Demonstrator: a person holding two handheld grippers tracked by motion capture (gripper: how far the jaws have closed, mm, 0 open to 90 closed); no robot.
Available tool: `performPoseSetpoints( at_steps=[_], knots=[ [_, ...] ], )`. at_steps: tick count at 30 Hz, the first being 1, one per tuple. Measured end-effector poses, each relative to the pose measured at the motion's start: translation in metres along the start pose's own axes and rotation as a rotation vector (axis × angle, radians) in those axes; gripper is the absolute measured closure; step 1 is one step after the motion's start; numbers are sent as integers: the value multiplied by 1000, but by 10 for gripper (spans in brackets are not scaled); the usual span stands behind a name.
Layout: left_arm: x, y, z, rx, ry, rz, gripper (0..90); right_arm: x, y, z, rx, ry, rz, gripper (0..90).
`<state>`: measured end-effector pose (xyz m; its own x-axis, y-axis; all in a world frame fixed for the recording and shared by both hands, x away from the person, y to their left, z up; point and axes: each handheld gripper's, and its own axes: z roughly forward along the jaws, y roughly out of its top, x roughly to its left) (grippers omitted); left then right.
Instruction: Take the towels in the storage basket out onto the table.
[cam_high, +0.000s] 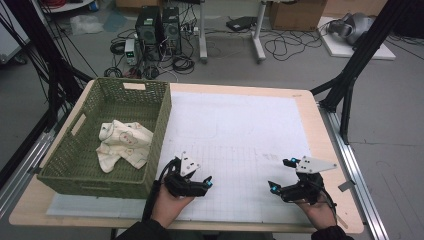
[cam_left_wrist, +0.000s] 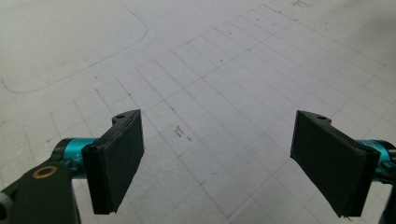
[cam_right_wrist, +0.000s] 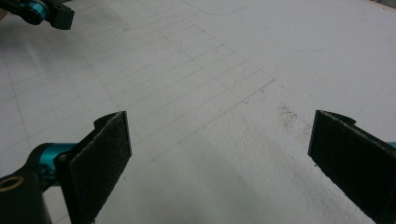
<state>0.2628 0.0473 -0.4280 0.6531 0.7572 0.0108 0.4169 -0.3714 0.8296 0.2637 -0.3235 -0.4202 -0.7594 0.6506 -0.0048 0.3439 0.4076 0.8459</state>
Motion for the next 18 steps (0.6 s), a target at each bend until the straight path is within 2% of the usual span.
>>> performPoseSetpoints(
  at_steps=[18],
  knots=[
    [-2, 3, -2, -1, -25, -26, 191, 0, 0, -1, -5, 0, -5, 50]
  ],
)
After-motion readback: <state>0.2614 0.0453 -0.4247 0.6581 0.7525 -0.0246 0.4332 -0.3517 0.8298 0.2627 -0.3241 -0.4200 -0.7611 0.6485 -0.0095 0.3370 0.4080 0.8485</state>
